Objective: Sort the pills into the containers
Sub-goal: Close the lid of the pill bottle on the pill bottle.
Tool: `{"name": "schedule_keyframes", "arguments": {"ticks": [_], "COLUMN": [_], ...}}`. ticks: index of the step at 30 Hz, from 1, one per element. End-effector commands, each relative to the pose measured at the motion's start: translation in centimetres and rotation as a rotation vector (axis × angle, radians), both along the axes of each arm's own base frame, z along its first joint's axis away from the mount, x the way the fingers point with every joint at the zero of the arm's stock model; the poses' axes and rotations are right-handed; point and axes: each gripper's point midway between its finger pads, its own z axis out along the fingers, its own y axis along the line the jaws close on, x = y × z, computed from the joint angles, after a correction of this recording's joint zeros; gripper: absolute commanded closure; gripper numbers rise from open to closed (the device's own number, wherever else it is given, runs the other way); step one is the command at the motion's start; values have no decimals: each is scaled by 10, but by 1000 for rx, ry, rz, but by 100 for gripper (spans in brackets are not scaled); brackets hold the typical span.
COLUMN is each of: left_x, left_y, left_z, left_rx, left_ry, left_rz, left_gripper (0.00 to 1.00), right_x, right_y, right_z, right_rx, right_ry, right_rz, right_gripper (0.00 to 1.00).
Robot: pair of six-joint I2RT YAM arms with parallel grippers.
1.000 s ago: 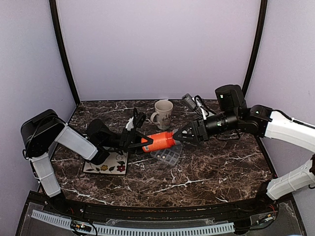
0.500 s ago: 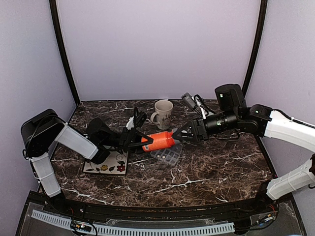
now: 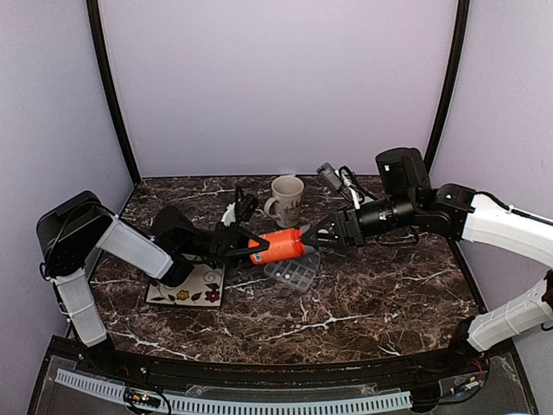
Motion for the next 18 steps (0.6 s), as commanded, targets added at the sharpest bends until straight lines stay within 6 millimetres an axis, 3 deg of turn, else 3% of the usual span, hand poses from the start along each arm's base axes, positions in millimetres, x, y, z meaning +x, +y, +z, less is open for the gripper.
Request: {"name": "schedule_keyframes", "arguments": {"ticks": [1,18], "left_x": [-10,-13], "left_y": [10,11], "left_z": [40,47], "left_rx": [-131,-136], "left_ry": [-154,-158], "left_rz": [-11,-27], "left_gripper": [100,100], "right_x": [0,4], "right_y": [6,6], "right_z": [11,10], "right_rx": [42,44], "right_ry": [-39,-51], "right_rz": [23,20], "right_gripper": [83,83]}}
